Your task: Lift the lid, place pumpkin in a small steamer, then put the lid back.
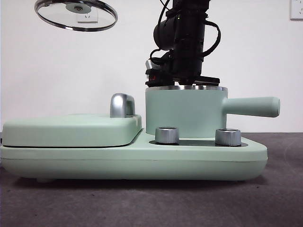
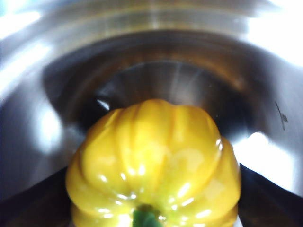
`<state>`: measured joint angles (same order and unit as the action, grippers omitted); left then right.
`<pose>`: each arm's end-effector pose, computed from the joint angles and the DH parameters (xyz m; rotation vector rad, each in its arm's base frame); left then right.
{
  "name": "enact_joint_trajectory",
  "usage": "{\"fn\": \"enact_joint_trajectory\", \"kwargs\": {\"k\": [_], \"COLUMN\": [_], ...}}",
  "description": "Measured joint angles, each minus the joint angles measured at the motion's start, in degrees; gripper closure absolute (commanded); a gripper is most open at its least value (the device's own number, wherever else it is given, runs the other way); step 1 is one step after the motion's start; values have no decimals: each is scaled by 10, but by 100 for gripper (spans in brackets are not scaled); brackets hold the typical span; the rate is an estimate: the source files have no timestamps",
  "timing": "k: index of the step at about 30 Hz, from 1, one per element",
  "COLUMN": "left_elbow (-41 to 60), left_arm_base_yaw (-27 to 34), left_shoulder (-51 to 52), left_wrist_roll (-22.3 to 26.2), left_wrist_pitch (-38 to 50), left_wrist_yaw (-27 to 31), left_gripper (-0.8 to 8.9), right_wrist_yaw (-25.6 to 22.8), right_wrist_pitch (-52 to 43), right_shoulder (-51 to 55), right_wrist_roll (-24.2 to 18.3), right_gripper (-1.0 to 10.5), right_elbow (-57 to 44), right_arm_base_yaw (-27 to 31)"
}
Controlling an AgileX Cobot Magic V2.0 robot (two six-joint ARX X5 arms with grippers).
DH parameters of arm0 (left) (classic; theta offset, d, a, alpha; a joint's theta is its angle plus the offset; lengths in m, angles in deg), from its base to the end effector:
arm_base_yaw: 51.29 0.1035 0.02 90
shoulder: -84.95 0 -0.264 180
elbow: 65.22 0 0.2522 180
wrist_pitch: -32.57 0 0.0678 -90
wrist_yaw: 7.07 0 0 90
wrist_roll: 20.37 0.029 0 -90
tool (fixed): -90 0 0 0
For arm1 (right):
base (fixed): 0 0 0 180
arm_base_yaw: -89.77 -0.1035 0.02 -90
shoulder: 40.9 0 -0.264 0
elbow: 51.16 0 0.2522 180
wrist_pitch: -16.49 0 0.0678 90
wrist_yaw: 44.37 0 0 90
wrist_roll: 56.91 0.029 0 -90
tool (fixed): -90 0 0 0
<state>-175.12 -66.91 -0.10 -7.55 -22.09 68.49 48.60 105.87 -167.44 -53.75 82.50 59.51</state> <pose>0.2959 -0.0902 0.4248 0.2190 0.4666 -0.5694 0.3797 0.2233 0.2510 -0.2982 1.4224 0.4360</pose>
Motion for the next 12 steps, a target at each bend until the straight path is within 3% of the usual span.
{"fn": "enact_joint_trajectory", "kwargs": {"k": [12], "left_elbow": [0], "left_arm_base_yaw": [0], "left_shoulder": [0], "left_wrist_roll": [0], "left_wrist_pitch": [0], "left_wrist_yaw": [0], "left_gripper": [798], "right_wrist_yaw": [-2], "right_wrist_pitch": [13], "right_shoulder": [-2], "right_wrist_roll": [2], "right_gripper": [386], "right_elbow": [104], "right_arm_base_yaw": [0]}}
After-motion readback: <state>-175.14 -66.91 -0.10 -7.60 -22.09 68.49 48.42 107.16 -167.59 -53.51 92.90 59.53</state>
